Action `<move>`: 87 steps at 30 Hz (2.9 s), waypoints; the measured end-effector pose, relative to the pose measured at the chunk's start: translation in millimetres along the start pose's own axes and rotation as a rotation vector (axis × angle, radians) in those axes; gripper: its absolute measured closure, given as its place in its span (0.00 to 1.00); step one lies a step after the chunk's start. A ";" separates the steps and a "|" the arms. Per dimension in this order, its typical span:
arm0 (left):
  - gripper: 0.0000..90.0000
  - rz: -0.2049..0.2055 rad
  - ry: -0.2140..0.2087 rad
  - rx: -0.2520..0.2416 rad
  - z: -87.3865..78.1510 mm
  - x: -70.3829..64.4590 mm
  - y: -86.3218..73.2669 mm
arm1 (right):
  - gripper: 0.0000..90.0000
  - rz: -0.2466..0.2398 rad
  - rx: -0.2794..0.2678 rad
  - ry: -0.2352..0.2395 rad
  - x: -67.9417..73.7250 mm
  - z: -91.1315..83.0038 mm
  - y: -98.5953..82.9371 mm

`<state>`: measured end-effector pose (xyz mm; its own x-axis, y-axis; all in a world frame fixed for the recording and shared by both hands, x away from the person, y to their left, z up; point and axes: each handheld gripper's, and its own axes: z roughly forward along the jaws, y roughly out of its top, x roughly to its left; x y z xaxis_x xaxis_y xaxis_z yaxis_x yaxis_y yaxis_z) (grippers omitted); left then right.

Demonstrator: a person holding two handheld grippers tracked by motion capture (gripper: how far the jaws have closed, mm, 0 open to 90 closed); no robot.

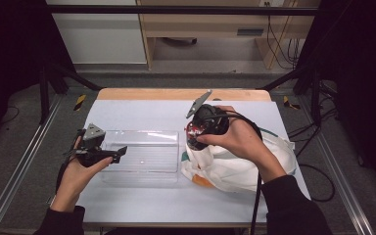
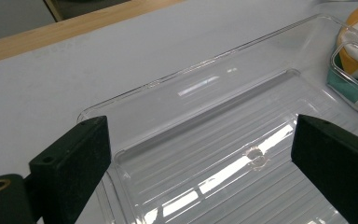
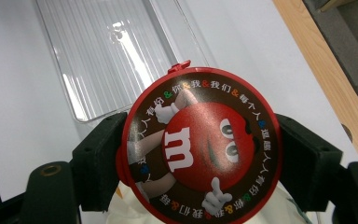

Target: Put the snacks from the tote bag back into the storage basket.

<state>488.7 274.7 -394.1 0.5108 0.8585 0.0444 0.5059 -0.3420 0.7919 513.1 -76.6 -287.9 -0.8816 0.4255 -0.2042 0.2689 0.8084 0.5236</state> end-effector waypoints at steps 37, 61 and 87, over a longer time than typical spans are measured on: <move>0.05 -0.016 0.003 0.004 -6.6 15.1 -3.0 | 0.28 -0.080 -0.028 0.058 10.4 38.0 36.0; 0.05 -0.041 0.013 -0.002 -15.1 27.3 -6.6 | 0.28 -0.112 -0.042 0.084 10.9 50.0 49.3; 0.05 -0.027 0.008 0.019 -14.0 28.2 -8.4 | 0.28 -0.120 -0.039 0.123 22.0 81.7 61.7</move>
<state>489.1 307.1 -391.0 0.4912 0.8706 0.0286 0.5324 -0.3261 0.7812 542.0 15.9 -327.7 -0.9479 0.2718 -0.1662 0.1455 0.8333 0.5333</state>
